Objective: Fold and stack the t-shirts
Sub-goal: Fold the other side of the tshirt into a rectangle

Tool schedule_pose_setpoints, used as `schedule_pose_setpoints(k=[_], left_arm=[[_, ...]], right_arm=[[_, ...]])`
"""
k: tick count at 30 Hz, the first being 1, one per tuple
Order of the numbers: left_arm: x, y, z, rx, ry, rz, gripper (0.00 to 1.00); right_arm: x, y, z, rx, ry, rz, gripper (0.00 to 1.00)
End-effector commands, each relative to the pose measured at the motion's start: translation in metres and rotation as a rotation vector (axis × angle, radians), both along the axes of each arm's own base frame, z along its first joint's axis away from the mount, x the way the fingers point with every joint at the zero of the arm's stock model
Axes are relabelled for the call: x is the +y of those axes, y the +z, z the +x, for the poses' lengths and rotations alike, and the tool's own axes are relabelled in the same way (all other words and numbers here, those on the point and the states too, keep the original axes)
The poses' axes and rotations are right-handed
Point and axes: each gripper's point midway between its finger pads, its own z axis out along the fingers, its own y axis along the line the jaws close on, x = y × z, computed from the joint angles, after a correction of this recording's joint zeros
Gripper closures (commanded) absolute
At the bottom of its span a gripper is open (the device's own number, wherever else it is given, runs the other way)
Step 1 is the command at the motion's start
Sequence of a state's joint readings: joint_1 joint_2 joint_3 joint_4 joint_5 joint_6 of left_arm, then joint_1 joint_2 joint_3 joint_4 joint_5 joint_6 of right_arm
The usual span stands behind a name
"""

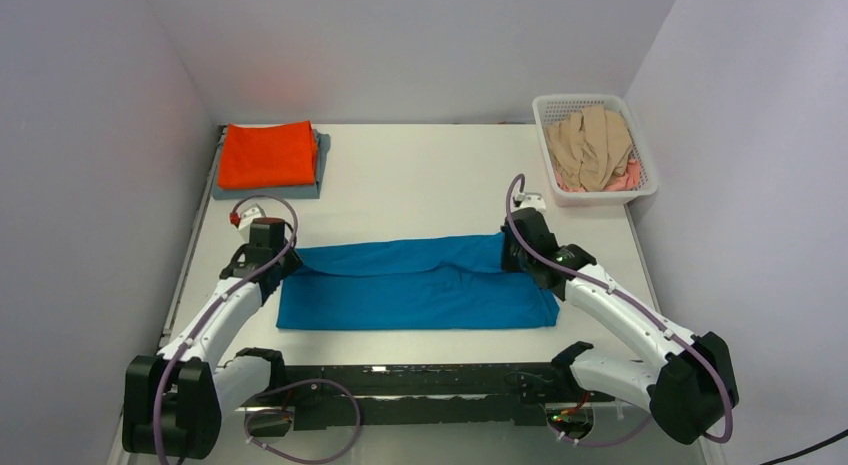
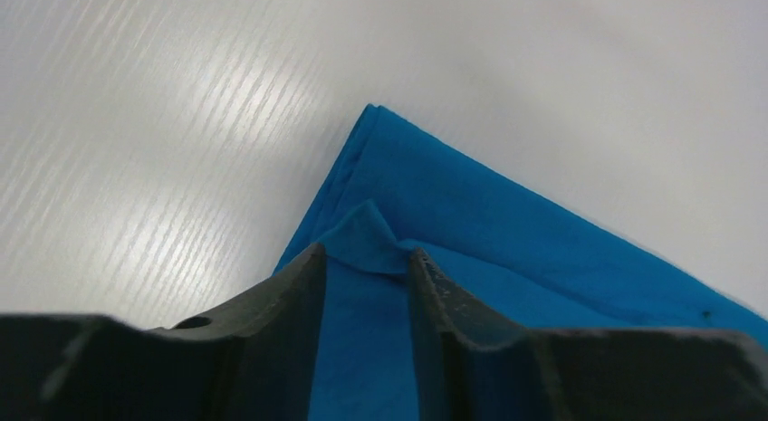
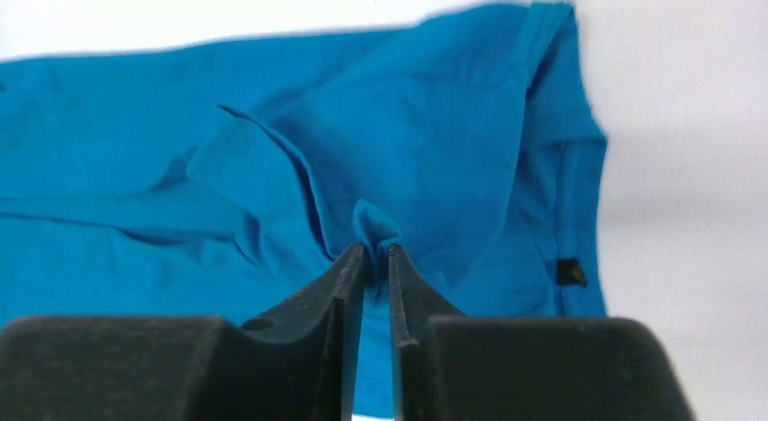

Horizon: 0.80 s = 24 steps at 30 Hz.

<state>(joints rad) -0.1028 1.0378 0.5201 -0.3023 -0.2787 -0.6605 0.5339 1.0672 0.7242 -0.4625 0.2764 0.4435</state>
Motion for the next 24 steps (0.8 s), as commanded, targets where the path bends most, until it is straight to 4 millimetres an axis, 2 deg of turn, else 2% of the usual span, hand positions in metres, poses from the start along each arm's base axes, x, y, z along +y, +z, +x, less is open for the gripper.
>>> schedule_pose_setpoints(k=[1, 2, 4, 6, 7, 8, 10, 12, 14, 15, 19, 22, 24], left_arm=[[0.013, 0.002, -0.020, 0.026, 0.103, 0.013, 0.44], [0.016, 0.005, -0.026, 0.024, 0.129, 0.017, 0.41], [0.024, 0.017, -0.037, 0.002, 0.186, 0.020, 0.37], [0.025, 0.038, -0.037, -0.059, 0.212, -0.002, 0.22], [0.022, 0.050, -0.036, -0.095, 0.211, -0.023, 0.11], [0.019, 0.062, -0.032, -0.135, 0.190, -0.041, 0.01], [0.005, 0.085, -0.020, -0.215, 0.108, -0.084, 0.01], [-0.018, 0.102, -0.004, -0.277, -0.037, -0.129, 0.01], [-0.046, 0.110, 0.012, -0.306, -0.198, -0.185, 0.00], [-0.058, 0.107, 0.019, -0.293, -0.263, -0.208, 0.01], [-0.082, 0.059, 0.040, -0.065, -0.362, -0.258, 0.01], [-0.085, 0.018, 0.041, 0.078, -0.359, -0.274, 0.01], [-0.080, -0.001, 0.035, 0.135, -0.337, -0.263, 0.01]], right_arm=[[0.001, -0.023, -0.039, 0.147, -0.034, 0.074, 0.78], [0.000, -0.027, -0.050, 0.186, -0.036, 0.091, 0.74], [0.000, -0.028, -0.069, 0.233, -0.029, 0.124, 0.56], [-0.003, -0.022, -0.080, 0.243, -0.038, 0.143, 0.48], [-0.004, -0.018, -0.082, 0.236, -0.036, 0.147, 0.41], [-0.005, -0.012, -0.082, 0.220, -0.028, 0.146, 0.29], [-0.006, -0.004, -0.074, 0.173, -0.033, 0.145, 0.04], [0.000, 0.005, -0.060, 0.120, -0.028, 0.167, 0.00], [0.012, 0.014, -0.044, 0.073, -0.009, 0.202, 0.00], [0.018, 0.019, -0.034, 0.043, -0.008, 0.221, 0.00], [0.041, 0.021, 0.003, -0.003, 0.030, 0.237, 0.00], [0.047, 0.004, 0.024, 0.047, 0.003, 0.203, 0.00], [0.049, -0.003, 0.033, 0.069, -0.018, 0.200, 0.00]])
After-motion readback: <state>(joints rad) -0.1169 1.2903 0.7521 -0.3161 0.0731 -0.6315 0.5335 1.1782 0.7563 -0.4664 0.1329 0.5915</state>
